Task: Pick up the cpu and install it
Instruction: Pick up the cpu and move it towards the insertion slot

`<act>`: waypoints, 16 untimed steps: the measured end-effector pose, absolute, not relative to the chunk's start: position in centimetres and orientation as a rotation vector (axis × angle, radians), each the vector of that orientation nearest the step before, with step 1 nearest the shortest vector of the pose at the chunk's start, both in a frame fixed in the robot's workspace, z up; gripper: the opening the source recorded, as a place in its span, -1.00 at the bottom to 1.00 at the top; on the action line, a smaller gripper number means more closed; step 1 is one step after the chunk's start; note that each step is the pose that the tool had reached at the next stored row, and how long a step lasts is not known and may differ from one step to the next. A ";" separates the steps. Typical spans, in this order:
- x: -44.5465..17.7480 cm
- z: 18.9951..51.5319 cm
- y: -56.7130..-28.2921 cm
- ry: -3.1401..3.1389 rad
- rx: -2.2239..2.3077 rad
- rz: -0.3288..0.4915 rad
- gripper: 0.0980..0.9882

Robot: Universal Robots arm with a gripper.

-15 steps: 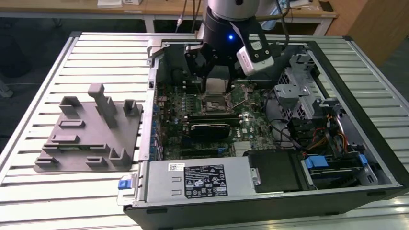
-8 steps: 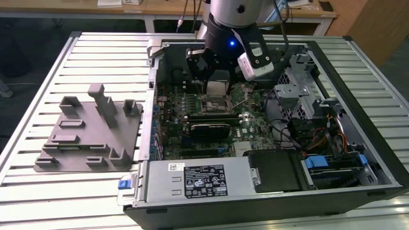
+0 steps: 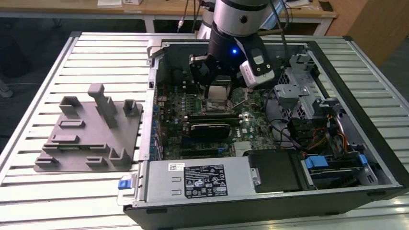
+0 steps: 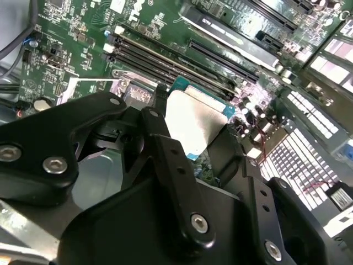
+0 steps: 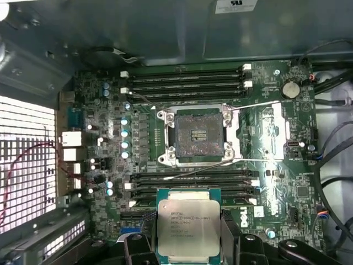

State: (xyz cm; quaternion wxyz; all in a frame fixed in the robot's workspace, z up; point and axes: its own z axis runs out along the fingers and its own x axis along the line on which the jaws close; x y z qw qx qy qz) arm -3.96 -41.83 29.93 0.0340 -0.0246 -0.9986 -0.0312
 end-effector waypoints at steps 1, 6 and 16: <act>-3.9 29.7 -41.8 -3.070 -0.076 -0.096 0.00; -3.3 28.9 -41.8 -3.062 -0.076 -0.095 0.00; -2.7 27.5 -40.8 -3.054 -0.076 -0.095 0.00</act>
